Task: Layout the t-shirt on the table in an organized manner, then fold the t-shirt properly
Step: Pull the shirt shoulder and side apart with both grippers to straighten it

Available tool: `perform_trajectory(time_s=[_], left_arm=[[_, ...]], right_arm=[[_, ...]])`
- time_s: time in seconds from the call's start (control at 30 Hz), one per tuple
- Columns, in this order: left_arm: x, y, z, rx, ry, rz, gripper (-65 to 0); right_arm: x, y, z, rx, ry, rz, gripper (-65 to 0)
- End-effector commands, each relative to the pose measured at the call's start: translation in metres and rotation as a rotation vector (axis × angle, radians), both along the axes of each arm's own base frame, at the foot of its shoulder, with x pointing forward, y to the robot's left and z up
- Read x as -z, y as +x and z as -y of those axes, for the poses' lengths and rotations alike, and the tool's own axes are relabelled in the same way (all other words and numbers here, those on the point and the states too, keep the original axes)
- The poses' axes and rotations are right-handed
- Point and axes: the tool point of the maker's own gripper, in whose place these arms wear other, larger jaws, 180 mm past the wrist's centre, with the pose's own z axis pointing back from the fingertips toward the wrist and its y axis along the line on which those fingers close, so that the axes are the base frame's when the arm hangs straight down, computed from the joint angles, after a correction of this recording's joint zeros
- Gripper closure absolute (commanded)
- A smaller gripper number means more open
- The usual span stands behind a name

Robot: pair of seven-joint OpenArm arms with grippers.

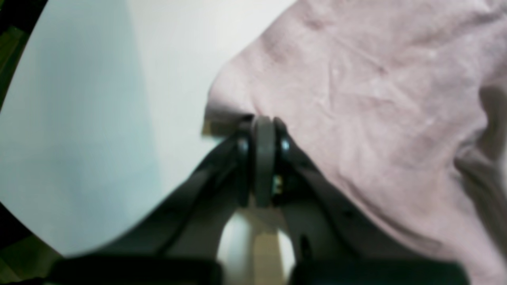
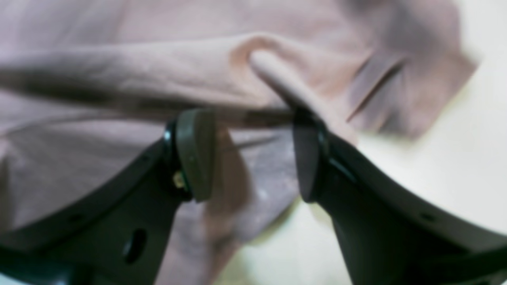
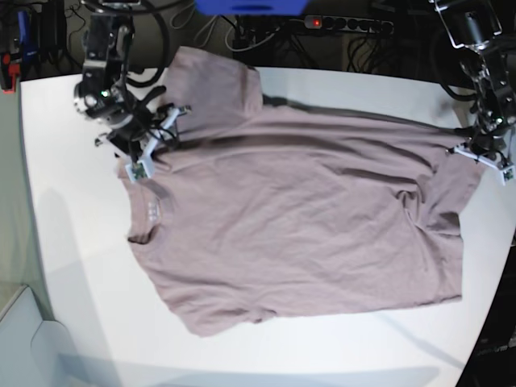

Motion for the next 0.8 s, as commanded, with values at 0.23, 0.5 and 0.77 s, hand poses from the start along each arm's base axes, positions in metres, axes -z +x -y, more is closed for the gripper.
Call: perform_trajectory(time_s=[0.23,0.5,0.77], left_arm=[[0.006,-0.004,0.024,0.015,-0.046,-0.027,0.0],[0.008,-0.003,0.036,0.022,-0.064,-0.019,0.0],[0.009,-0.003,0.036,0.021,-0.064,-0.02,0.0]], right_arm=[[-0.007,0.038,0.058,0.027,-0.182,-0.084,-32.7],[-0.075,0.02,0.062,0.016,-0.298,0.022,-33.3],[-0.047,-0.051,0.032,0.013,-0.231,-0.123,-33.3]])
